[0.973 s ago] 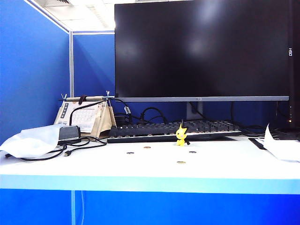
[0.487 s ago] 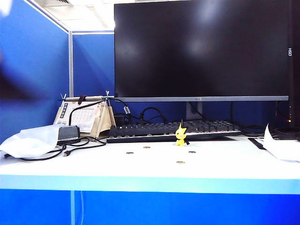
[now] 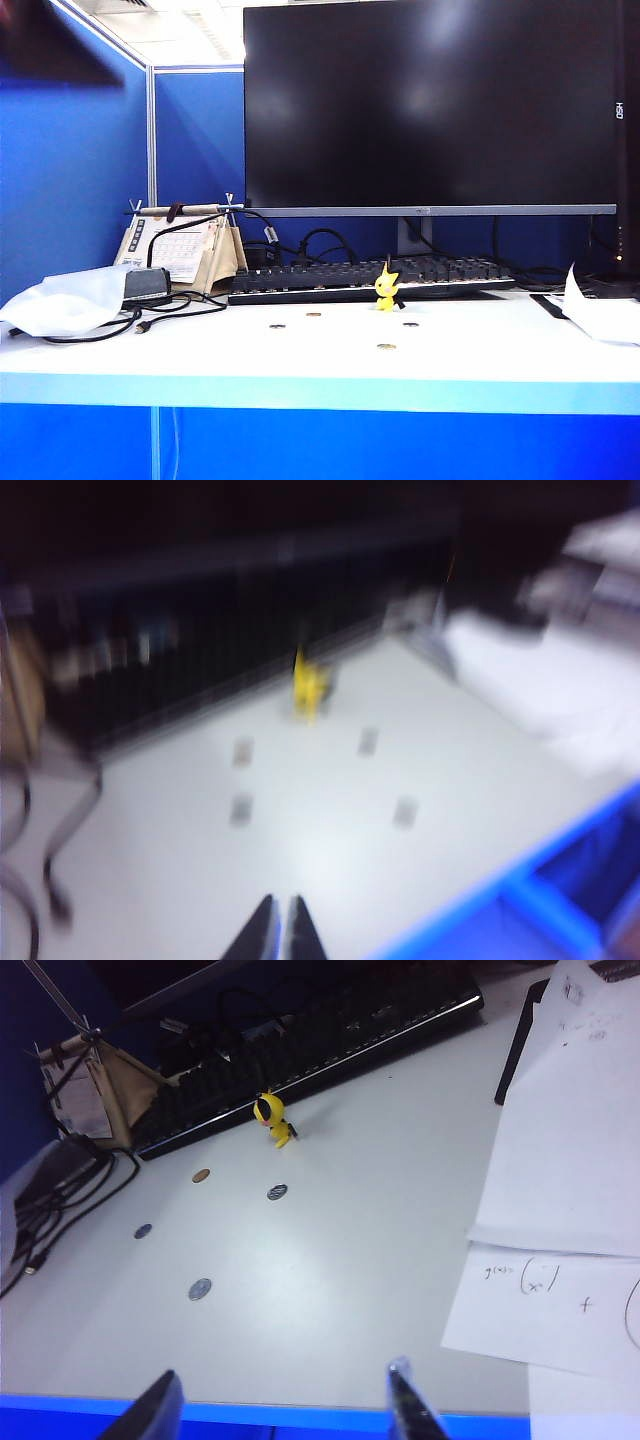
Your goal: Pick up the doll and place it on the similarly colored coin.
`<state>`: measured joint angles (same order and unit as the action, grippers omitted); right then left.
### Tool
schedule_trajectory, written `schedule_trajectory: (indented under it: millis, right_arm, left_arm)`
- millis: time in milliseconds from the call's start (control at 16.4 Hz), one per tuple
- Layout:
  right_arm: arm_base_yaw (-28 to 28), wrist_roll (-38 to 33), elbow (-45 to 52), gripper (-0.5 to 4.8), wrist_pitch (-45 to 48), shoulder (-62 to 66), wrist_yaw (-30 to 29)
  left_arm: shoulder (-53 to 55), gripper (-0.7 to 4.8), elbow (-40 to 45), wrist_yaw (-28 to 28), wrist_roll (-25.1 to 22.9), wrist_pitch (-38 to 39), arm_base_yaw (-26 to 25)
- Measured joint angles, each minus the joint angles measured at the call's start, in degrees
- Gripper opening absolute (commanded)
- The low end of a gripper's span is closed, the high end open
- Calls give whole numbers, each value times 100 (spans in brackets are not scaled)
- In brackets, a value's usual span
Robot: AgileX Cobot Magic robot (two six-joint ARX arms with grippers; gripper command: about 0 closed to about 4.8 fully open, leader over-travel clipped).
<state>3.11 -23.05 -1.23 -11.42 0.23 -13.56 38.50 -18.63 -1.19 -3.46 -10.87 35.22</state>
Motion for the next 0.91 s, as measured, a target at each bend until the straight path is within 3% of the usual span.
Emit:
schedule_trajectory:
  millis: [122, 182, 304, 487, 669, 791, 912]
  right_arm:
    - [0, 157, 0, 265, 2, 0, -17]
    - [0, 175, 0, 265, 2, 0, -81]
    - [0, 188, 0, 265, 11, 0, -208]
    - [0, 188, 0, 282, 15, 0, -273]
    - [2, 188, 0, 284, 26, 0, -426]
    - [2, 188, 0, 284, 42, 0, -540]
    - [2, 188, 0, 284, 44, 0, -557]
  left_arm:
    - [765, 26, -330, -682, 348, 286, -463]
    - [1316, 26, -876, -1687, 616, 525, -837]
    - [1845, 26, -1803, -2256, 485, 1259, -1012]
    - [2081, 26, -2933, -1421, 195, 2557, -1003]
    - [2076, 26, -3093, -1368, -199, 3322, -999]
    - [2081, 26, -3091, -1200, -203, 3654, -997]
    - [2079, 26, -3091, -1169, 304, 3639, -997]
